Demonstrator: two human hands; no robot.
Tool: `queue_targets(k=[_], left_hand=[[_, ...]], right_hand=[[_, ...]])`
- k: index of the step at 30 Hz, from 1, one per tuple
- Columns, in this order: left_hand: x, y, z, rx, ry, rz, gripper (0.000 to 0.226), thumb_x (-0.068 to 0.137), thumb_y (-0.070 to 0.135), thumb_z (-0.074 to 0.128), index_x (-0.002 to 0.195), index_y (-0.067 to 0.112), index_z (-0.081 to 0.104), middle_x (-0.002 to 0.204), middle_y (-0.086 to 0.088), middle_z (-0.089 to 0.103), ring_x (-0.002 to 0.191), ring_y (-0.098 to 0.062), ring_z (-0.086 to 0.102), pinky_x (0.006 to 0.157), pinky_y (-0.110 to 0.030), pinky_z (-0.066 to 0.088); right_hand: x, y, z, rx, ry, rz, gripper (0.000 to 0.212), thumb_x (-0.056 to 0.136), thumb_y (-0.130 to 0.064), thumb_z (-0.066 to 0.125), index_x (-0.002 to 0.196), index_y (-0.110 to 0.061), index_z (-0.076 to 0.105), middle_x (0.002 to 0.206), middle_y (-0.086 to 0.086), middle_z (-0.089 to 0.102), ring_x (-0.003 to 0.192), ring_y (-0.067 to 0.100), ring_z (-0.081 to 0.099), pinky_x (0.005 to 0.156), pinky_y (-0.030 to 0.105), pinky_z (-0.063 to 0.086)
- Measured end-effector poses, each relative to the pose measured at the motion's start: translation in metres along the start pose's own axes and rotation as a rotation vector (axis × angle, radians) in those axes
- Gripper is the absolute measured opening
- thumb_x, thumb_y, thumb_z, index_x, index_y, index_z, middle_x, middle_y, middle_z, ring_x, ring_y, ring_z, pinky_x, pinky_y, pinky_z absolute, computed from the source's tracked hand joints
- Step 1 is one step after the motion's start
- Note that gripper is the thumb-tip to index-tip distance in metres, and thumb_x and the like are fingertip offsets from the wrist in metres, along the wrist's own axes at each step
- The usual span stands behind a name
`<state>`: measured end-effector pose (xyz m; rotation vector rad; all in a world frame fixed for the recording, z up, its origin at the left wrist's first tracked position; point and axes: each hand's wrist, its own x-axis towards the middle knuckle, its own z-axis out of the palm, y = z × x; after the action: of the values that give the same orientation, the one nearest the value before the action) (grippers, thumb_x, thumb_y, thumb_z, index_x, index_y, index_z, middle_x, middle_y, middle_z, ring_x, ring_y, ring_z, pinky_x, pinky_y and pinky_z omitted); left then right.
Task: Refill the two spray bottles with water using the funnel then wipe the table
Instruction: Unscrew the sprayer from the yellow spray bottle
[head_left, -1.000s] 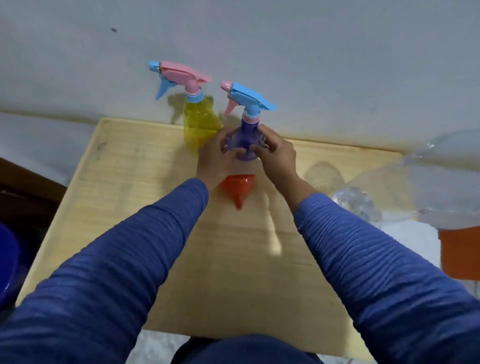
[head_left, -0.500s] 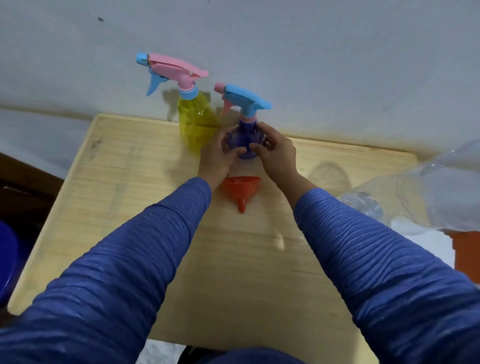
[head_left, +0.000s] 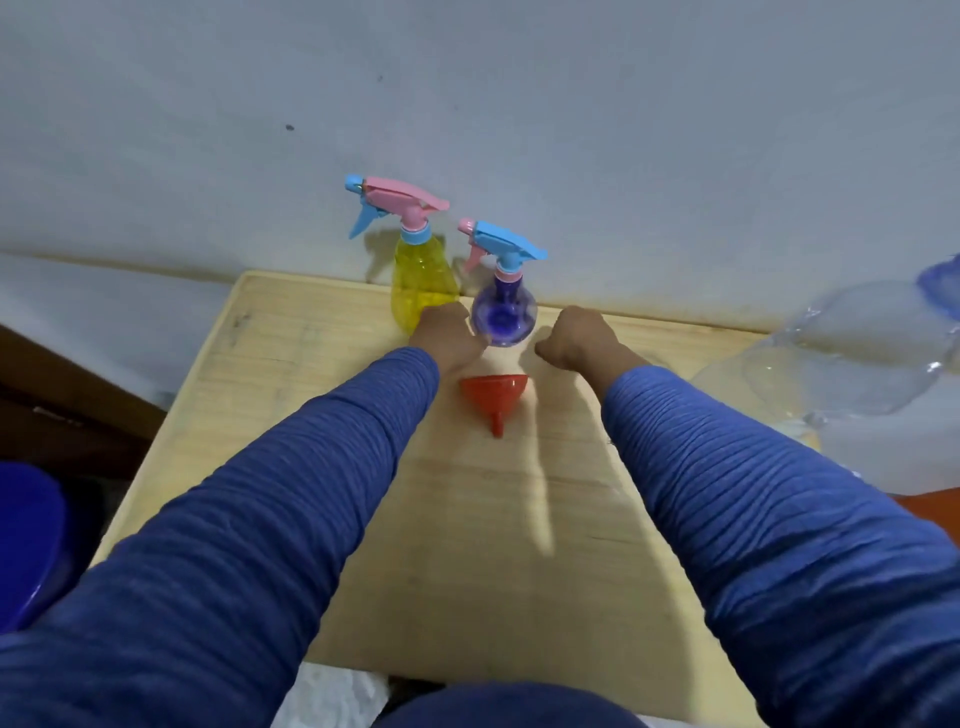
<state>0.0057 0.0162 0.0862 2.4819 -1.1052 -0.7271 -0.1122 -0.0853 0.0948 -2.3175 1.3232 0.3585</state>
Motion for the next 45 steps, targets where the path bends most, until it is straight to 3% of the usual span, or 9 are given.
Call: queue_targets(k=[7,11,15,18,22,29,37,40,45], left_hand=[[-0.012,-0.018,-0.036,0.193,-0.020,-0.080,0.031,0.089,0.026,0.057,0.107,0.001,0.057,0.115,-0.016,0.059,0.099,-0.028,0.056,0.070,-0.027,0.039],[-0.014,-0.031,-0.056,0.256,0.003,-0.145,0.024,0.089,0.018,0.055,0.106,0.001,0.056,0.113,-0.014,0.053,0.081,-0.024,0.050,0.066,-0.028,0.042],[-0.006,-0.045,-0.067,0.252,0.062,-0.155,0.017,0.088,0.016,0.059,0.100,0.004,0.057,0.113,-0.013,0.056,0.083,-0.024,0.053,0.068,-0.028,0.043],[0.003,-0.053,-0.070,0.191,0.089,-0.118,0.039,0.083,0.023,0.069,0.113,0.003,0.054,0.116,-0.015,0.056,0.102,-0.030,0.059,0.077,-0.035,0.047],[0.017,-0.062,-0.065,0.002,0.139,-0.005,0.045,0.077,0.024,0.074,0.114,0.010,0.055,0.109,-0.014,0.062,0.101,-0.033,0.060,0.084,-0.041,0.052],[0.021,-0.077,-0.048,-0.317,0.294,0.069,0.048,0.083,0.021,0.068,0.128,0.015,0.055,0.114,-0.012,0.065,0.107,-0.027,0.058,0.083,-0.022,0.040],[-0.015,-0.080,-0.055,-0.547,0.414,0.227,0.049,0.085,0.020,0.064,0.131,0.018,0.050,0.120,0.004,0.061,0.102,-0.004,0.052,0.080,-0.006,0.037],[-0.045,-0.077,-0.051,-0.642,0.363,0.272,0.048,0.085,0.021,0.063,0.131,0.019,0.048,0.123,0.005,0.060,0.111,-0.007,0.056,0.095,-0.019,0.043],[-0.101,-0.073,-0.012,-0.682,0.293,0.298,0.063,0.074,0.024,0.073,0.131,0.020,0.048,0.119,0.008,0.060,0.112,-0.009,0.058,0.095,-0.022,0.045]], right_hand=[[-0.020,-0.042,-0.009,-0.136,0.019,-0.049,0.024,0.088,-0.027,0.051,0.103,-0.009,0.051,0.095,0.012,0.053,0.082,0.024,0.047,0.071,0.031,0.039],[-0.023,-0.073,-0.001,-0.069,0.065,-0.124,0.021,0.089,-0.026,0.041,0.098,-0.011,0.053,0.095,0.014,0.053,0.092,0.030,0.052,0.075,0.030,0.038],[-0.026,-0.096,0.004,-0.003,0.091,-0.144,0.033,0.090,-0.025,0.050,0.115,-0.003,0.054,0.114,0.013,0.062,0.110,0.031,0.057,0.077,0.030,0.041],[-0.022,-0.108,0.013,0.137,0.146,-0.146,0.054,0.091,-0.029,0.055,0.137,-0.006,0.036,0.126,0.014,0.056,0.119,0.031,0.052,0.091,0.033,0.043],[-0.007,-0.117,0.029,0.321,0.187,-0.195,0.064,0.090,-0.028,0.058,0.143,-0.015,0.026,0.125,0.016,0.057,0.115,0.033,0.055,0.094,0.037,0.043],[0.005,-0.120,0.042,0.616,0.280,-0.151,0.055,0.090,-0.030,0.059,0.139,-0.022,0.037,0.128,0.009,0.059,0.114,0.026,0.058,0.095,0.031,0.044],[-0.033,-0.123,0.023,0.760,0.423,-0.256,0.047,0.086,-0.032,0.064,0.130,-0.020,0.050,0.113,0.003,0.065,0.101,0.015,0.061,0.080,0.018,0.042],[-0.067,-0.109,0.018,0.741,0.472,-0.303,0.043,0.085,-0.034,0.066,0.124,-0.021,0.055,0.098,-0.005,0.066,0.086,0.009,0.059,0.070,0.005,0.038],[-0.124,-0.069,0.043,0.734,0.496,-0.286,0.041,0.081,-0.040,0.068,0.119,-0.031,0.057,0.093,-0.003,0.066,0.086,0.016,0.063,0.081,0.030,0.052]])
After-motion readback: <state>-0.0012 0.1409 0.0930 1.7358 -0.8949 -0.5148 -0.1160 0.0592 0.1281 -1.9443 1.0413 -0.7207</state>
